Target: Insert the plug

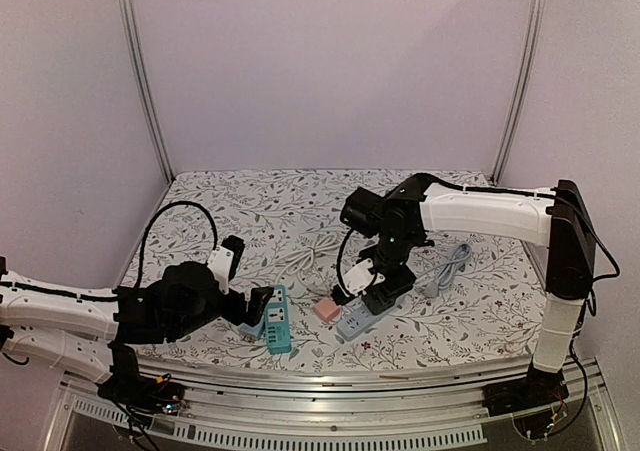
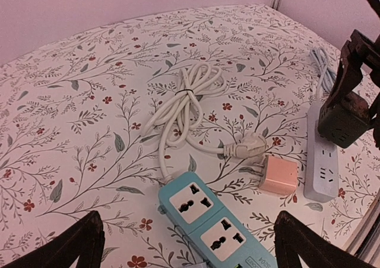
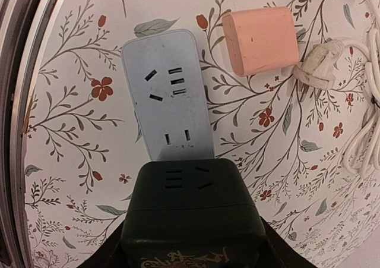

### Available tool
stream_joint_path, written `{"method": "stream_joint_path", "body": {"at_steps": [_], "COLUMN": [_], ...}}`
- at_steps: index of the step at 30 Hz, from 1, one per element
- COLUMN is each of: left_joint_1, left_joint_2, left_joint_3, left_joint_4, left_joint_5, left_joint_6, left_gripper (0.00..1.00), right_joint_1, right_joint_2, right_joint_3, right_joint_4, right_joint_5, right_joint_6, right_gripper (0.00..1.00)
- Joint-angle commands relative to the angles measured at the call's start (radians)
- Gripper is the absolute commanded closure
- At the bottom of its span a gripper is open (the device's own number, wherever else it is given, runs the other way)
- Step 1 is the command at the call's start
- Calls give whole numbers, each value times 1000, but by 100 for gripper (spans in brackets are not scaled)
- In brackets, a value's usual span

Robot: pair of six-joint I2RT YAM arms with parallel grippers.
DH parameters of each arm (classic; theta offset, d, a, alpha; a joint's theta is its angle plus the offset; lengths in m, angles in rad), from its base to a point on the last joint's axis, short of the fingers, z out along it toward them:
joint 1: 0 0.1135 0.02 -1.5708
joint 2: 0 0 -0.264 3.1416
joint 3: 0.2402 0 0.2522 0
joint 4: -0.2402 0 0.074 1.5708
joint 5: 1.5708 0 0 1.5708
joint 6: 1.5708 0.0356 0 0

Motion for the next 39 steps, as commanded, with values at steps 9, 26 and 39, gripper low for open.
{"method": "stream_joint_path", "body": {"at_steps": [9, 26, 39], "left_joint_1": [17, 19, 20], "left_joint_2": [23, -2, -58], "left_joint_3": [-3, -27, -77], "left_joint_4": [16, 36, 62], "left_joint_5": [-4, -8, -2], "left_joint_6": [16, 21, 19], "left_gripper": [1, 1, 1], "right_joint_1": [-39, -27, 6], "right_joint_2": [-5, -4, 37], "right_joint_3": [-64, -40, -41], "right_joint_4": [29, -57, -71], "right_joint_5": [-99, 53, 45], "right_joint_6": [-98, -139, -153], "right_gripper": [100, 100, 100]}}
